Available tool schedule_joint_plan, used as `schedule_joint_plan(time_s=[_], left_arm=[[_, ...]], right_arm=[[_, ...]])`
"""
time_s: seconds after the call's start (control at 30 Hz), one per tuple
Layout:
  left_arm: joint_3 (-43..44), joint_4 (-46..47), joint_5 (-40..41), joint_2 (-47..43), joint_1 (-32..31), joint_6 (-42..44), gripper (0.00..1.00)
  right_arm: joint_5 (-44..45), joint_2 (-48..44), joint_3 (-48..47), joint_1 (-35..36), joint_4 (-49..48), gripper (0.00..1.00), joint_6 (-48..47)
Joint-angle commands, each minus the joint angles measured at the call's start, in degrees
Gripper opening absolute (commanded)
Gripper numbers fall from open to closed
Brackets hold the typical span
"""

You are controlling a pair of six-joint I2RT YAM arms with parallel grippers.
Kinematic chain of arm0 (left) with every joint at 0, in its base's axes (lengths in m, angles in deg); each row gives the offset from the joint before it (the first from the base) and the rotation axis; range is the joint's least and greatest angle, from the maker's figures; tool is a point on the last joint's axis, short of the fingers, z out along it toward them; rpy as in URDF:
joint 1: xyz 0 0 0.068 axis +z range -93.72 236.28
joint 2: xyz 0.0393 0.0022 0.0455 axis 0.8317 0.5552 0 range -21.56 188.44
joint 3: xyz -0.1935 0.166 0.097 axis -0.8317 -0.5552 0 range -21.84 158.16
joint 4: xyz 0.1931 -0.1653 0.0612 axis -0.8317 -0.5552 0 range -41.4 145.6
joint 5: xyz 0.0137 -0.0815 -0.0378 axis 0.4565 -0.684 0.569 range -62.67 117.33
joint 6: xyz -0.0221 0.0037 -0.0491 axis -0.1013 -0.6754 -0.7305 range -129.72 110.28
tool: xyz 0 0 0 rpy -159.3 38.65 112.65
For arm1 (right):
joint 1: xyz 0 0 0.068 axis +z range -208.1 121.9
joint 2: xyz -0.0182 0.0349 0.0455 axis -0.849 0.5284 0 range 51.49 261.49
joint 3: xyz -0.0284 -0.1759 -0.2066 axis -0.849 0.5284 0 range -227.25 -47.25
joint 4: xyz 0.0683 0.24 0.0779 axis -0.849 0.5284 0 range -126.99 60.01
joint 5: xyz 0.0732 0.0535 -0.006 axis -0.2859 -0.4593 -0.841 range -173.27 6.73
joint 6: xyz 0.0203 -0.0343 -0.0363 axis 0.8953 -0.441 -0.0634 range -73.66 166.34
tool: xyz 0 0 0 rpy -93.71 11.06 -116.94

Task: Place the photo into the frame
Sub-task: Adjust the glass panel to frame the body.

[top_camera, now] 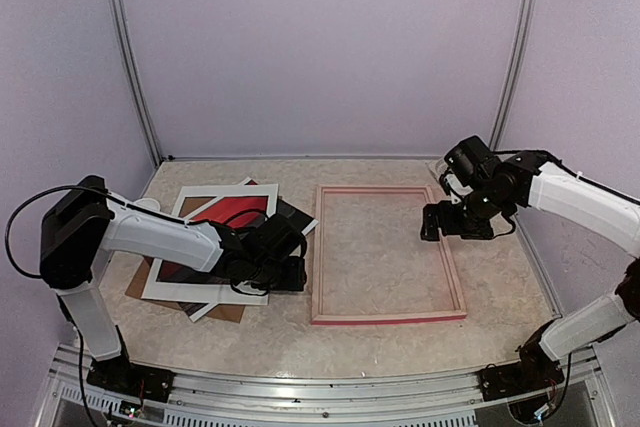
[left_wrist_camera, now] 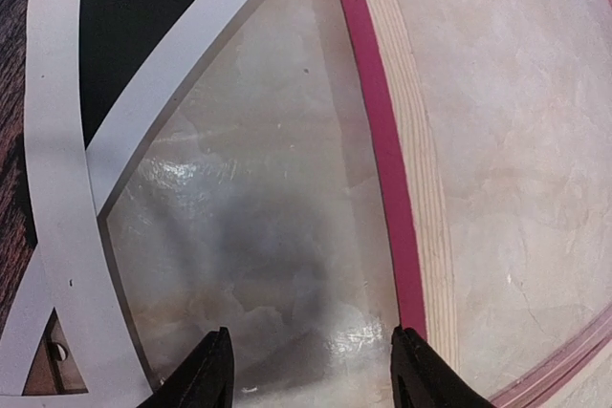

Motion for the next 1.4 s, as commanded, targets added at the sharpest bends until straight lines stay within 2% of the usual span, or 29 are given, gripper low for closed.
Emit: schedule_joint_plan(time_s=[0.0,0.2,0.33,0.7,1.37], left_arm=[[2.3,-1.7,-0.3,-1.9,-0.6,2.0,0.57],[3.0,-2.2,-0.6,-2.3,-0.6,2.6,0.57],[3.2,-2.2,-0.3,-2.3,-0.6,2.8,0.58],[1.0,-1.0,-0.1,-3.7,-0.5,2.5,0.58],[-4.4,0.9,-0.7,-7.8,1.2,2.4,0.58]], right_arm=[[1.6,-3.4,5.8,3.7,3.7,0.98,7.6],[3.4,-3.3,10.9,11.9,3.8,0.98,14.6],[4.2,-1.2,11.2,14.6,3.5,0.99,16.4],[5.2,2.9,18.1,15.7,-2.4,0.99,20.6],[6.5,10.3,20.6,15.7,-10.1,0.99,23.5]])
